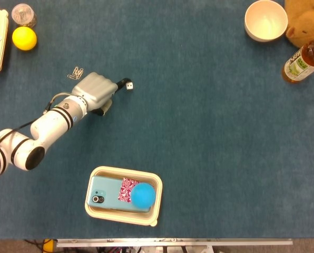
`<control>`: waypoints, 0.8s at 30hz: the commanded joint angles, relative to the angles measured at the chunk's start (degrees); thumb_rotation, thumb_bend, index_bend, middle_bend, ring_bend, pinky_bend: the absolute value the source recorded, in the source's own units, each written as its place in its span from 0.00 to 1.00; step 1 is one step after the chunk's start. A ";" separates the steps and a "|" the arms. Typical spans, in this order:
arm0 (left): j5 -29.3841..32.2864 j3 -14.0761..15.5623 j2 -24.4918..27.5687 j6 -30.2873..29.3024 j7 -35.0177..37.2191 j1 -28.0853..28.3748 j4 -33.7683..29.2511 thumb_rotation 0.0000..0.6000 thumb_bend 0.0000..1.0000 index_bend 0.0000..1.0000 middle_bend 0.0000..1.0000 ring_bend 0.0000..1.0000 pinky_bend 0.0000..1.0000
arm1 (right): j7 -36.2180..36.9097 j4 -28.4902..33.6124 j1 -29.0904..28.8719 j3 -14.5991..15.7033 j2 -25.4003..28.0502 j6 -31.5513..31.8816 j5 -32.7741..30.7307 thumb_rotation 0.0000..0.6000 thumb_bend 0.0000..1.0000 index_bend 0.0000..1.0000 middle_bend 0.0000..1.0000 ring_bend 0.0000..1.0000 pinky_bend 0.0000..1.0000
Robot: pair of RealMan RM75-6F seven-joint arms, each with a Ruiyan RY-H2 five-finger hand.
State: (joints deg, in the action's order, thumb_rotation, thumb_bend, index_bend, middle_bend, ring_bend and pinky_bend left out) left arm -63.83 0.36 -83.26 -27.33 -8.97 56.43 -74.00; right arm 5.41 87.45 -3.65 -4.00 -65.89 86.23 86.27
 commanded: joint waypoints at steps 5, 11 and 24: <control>-0.46 0.54 1.62 -0.89 -0.82 -0.22 -2.60 1.00 0.65 0.00 1.00 0.88 0.85 | 0.24 -0.03 0.14 -0.02 0.11 0.29 0.14 1.00 0.29 0.40 0.33 0.26 0.42; -0.52 1.11 3.73 -1.91 -1.76 -0.57 -5.53 1.00 0.65 0.00 1.00 0.88 0.85 | 0.38 -0.13 0.15 0.00 0.00 0.32 0.27 1.00 0.29 0.40 0.33 0.26 0.42; -0.41 0.17 7.18 -8.06 -1.28 -3.22 -9.13 1.00 0.65 0.00 0.99 0.85 0.84 | 0.64 0.01 0.36 -0.04 0.25 0.70 0.42 1.00 0.29 0.40 0.33 0.26 0.42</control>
State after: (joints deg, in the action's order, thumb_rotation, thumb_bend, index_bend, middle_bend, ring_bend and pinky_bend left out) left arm -64.00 0.89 -76.80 -33.97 -10.69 54.09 -82.42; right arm 6.05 87.45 -3.28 -4.04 -65.64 86.94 86.69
